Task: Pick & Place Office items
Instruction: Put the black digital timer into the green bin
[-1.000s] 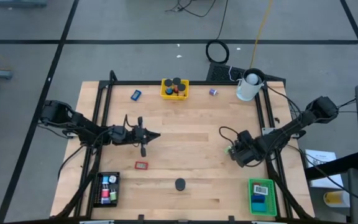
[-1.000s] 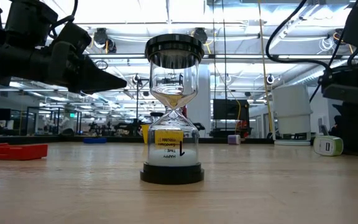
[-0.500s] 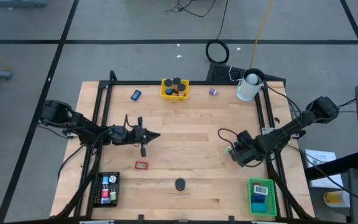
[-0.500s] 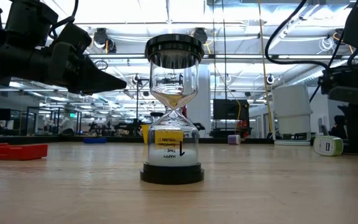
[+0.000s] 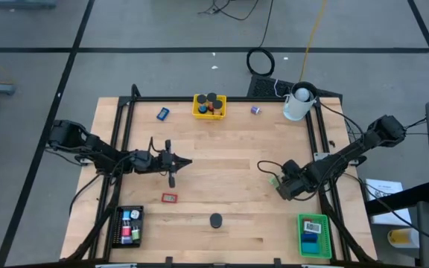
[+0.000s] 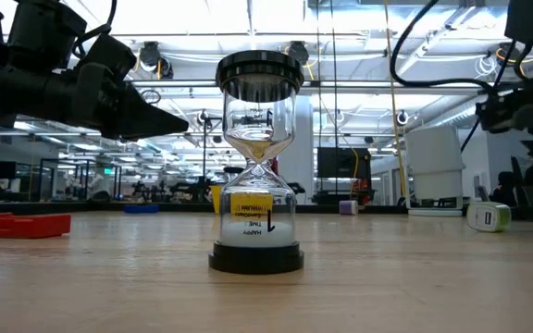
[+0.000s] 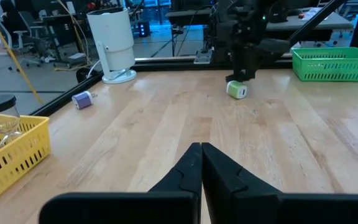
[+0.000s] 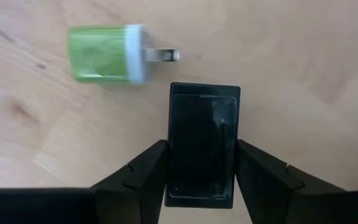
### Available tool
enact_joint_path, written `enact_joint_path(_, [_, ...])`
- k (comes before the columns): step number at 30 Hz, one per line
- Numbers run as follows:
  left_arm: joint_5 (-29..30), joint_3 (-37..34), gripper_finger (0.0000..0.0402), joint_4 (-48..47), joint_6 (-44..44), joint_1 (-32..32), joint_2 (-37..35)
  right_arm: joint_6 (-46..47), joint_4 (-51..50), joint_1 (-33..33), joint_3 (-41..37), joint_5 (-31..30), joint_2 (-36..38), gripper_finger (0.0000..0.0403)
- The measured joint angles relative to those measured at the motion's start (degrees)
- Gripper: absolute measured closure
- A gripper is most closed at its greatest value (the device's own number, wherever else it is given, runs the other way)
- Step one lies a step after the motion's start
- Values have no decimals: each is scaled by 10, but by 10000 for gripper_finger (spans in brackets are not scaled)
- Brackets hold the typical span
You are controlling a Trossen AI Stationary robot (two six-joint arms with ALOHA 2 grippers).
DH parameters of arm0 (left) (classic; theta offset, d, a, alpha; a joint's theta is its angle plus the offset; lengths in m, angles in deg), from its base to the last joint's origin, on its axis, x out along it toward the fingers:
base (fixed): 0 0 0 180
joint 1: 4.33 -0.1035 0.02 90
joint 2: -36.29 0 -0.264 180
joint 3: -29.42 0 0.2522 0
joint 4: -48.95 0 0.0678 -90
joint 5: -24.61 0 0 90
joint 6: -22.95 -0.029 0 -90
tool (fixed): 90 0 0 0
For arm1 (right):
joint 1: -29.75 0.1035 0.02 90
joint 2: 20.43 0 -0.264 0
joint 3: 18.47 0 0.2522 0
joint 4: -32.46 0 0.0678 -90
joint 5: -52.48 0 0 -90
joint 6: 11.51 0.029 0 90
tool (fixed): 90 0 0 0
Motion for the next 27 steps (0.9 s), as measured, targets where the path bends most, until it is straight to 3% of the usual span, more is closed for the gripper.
enact_joint_path(10, [0,0,375,0,0,0,0,14,-68,42,67,58,0,237])
enact_joint_path(18, [0,0,398,1,-3,0,0,83,-86,109,122,84,-1,237])
enact_joint_path(27, [0,0,375,1,-3,0,0,201,-87,190,155,123,-2,236])
